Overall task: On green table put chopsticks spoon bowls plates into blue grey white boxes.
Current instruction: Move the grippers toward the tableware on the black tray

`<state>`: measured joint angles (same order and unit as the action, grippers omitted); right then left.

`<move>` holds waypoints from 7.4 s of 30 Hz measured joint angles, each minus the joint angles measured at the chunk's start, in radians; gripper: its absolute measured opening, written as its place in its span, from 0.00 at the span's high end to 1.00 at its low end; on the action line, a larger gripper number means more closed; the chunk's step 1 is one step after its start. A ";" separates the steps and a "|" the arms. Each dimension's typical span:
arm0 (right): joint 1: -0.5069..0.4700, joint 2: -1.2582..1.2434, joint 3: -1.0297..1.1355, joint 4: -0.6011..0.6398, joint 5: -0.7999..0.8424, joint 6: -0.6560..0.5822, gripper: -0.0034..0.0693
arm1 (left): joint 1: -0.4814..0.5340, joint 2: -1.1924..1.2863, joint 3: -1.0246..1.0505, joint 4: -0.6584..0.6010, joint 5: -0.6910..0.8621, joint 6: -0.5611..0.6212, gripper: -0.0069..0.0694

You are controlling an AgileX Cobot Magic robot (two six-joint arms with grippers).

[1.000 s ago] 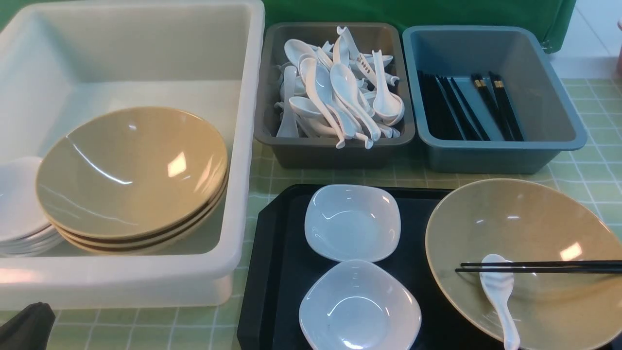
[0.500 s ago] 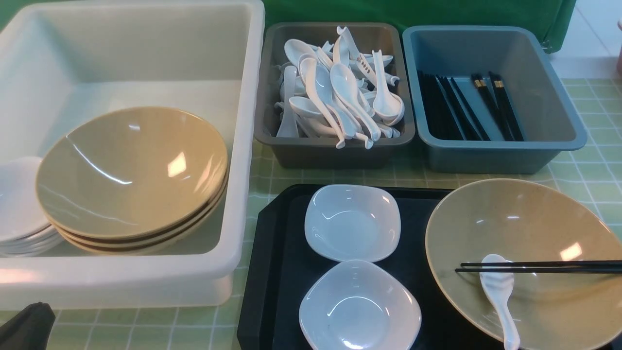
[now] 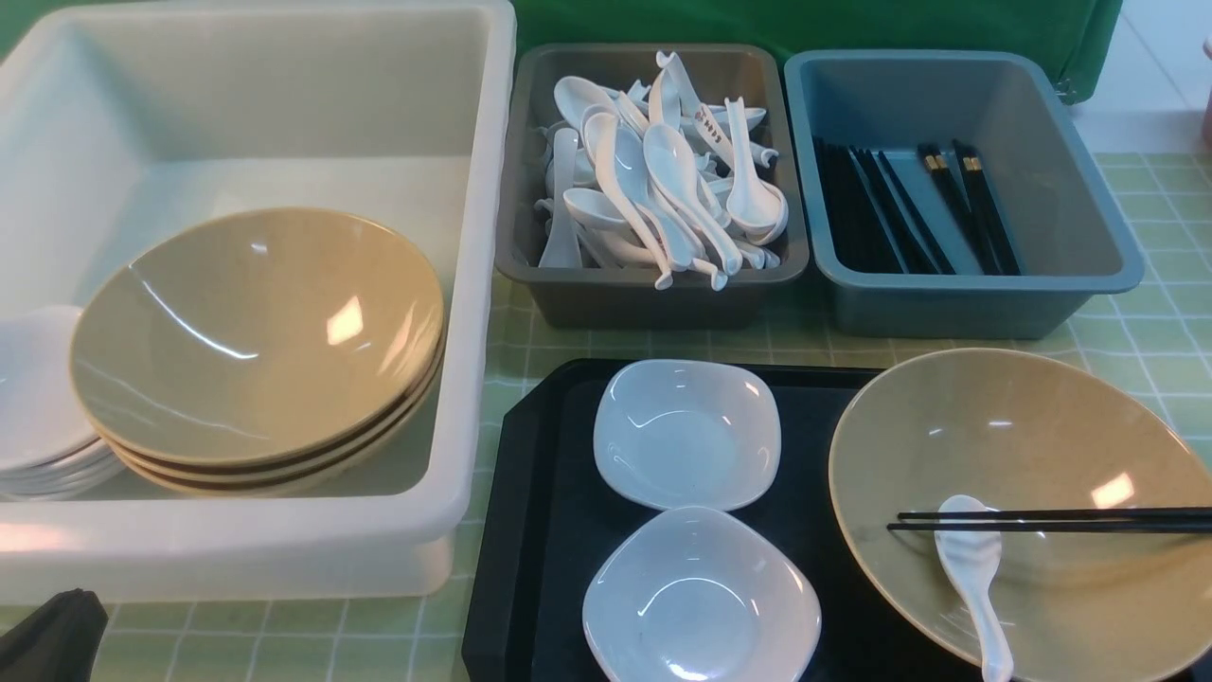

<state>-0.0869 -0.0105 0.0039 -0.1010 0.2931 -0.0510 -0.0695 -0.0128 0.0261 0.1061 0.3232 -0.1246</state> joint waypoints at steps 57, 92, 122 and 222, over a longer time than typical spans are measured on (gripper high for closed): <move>0.000 0.147 -0.429 0.003 -0.327 0.549 0.63 | 0.000 0.092 -0.341 0.005 -0.469 -0.577 0.91; 0.390 1.325 -1.112 0.005 0.830 -0.588 0.58 | -0.290 0.655 -0.616 -0.762 0.462 0.608 0.91; 0.453 1.679 -1.120 -0.175 0.805 -0.576 0.53 | -0.296 0.661 -0.616 -0.834 0.595 0.764 0.91; 0.625 1.717 -1.052 -0.480 0.766 -0.449 0.34 | -0.296 0.661 -0.616 -0.834 0.625 0.764 0.91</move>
<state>0.5378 1.7069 -1.0486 -0.5806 1.0588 -0.5002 -0.3659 0.6487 -0.5895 -0.7283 0.9478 0.6397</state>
